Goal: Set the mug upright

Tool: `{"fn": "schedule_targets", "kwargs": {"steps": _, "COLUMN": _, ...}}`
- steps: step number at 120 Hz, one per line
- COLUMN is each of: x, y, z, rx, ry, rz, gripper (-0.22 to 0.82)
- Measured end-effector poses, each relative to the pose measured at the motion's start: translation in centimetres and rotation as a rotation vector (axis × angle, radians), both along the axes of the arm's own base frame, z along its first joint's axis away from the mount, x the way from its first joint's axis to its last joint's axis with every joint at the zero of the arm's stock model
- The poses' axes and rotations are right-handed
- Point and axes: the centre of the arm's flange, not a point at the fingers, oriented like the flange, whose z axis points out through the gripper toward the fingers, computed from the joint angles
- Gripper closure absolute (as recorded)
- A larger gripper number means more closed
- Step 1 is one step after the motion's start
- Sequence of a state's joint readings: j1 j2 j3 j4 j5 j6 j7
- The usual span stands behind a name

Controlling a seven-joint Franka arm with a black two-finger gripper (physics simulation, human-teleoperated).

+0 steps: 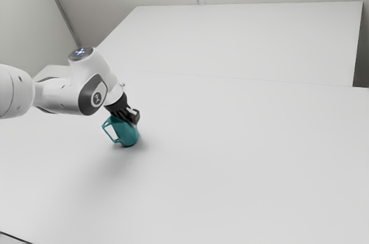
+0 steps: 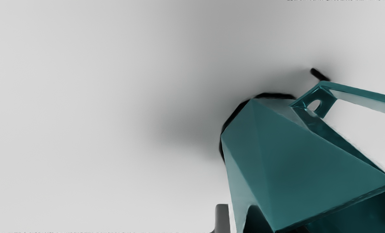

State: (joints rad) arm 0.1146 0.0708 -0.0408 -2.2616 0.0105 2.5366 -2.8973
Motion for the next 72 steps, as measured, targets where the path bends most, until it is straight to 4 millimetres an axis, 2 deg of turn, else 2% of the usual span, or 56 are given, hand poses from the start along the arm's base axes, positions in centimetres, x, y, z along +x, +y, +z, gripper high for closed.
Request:
{"fn": "schedule_targets", "kwargs": {"steps": 13, "x": -0.1, "y": 1.0, "z": 0.1, "rx": -0.002, "ry": -0.002, "rz": 0.021, "gripper": 0.33}}
{"fn": "schedule_targets", "kwargs": {"steps": 28, "x": -0.3, "y": 1.3, "z": 1.7, "rx": 0.000, "ry": -0.022, "rz": 0.027, "gripper": 0.19}}
{"fn": "schedule_targets", "kwargs": {"steps": 57, "x": -1.2, "y": 0.4, "z": 5.7, "rx": 0.004, "ry": -0.046, "rz": 0.014, "gripper": 0.06}}
{"fn": "schedule_targets", "kwargs": {"steps": 72, "x": -1.4, "y": -1.5, "z": 8.2, "rx": 0.007, "ry": -0.066, "rz": -0.021, "gripper": 0.03}}
